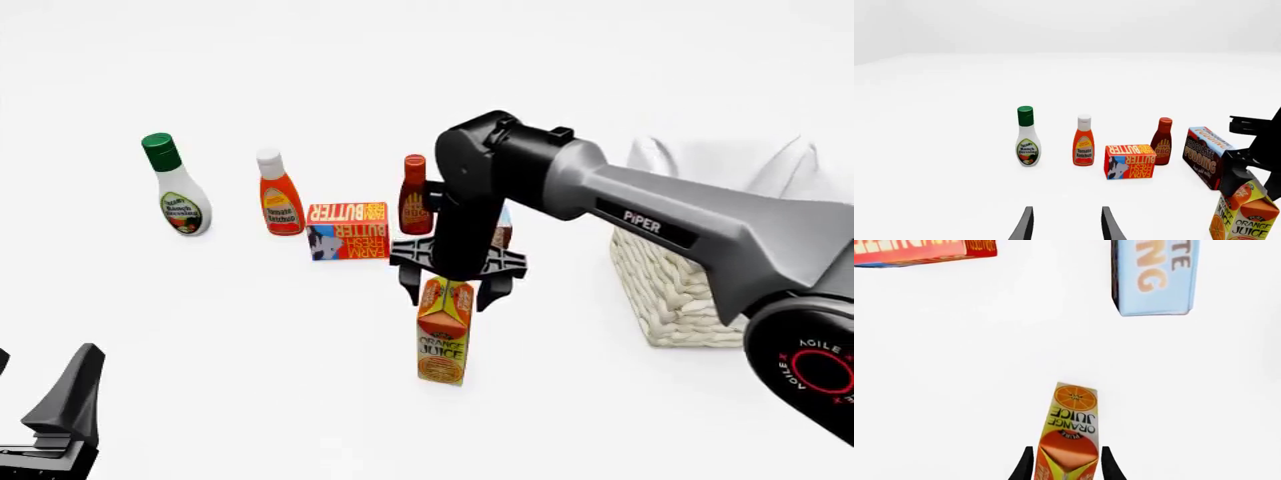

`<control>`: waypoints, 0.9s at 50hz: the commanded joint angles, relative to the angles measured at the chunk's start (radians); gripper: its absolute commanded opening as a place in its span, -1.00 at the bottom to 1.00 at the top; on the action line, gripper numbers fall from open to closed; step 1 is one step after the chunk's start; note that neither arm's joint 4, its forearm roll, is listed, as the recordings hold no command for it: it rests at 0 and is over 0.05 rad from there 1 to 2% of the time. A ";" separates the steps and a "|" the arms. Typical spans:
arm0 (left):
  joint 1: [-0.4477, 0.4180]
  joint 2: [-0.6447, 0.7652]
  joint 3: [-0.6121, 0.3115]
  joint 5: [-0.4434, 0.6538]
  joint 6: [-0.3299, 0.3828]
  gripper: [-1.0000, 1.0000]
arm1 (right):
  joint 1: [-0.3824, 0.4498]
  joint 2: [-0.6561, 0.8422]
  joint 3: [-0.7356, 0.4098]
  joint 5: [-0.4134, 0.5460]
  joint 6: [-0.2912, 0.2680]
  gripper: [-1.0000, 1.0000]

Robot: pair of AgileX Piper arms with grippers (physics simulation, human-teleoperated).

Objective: Pick the orange juice and place it in the basket.

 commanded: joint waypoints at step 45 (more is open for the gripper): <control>0.001 0.000 0.001 -0.001 0.000 1.00 | 0.057 -0.114 0.006 0.005 -0.003 -1.00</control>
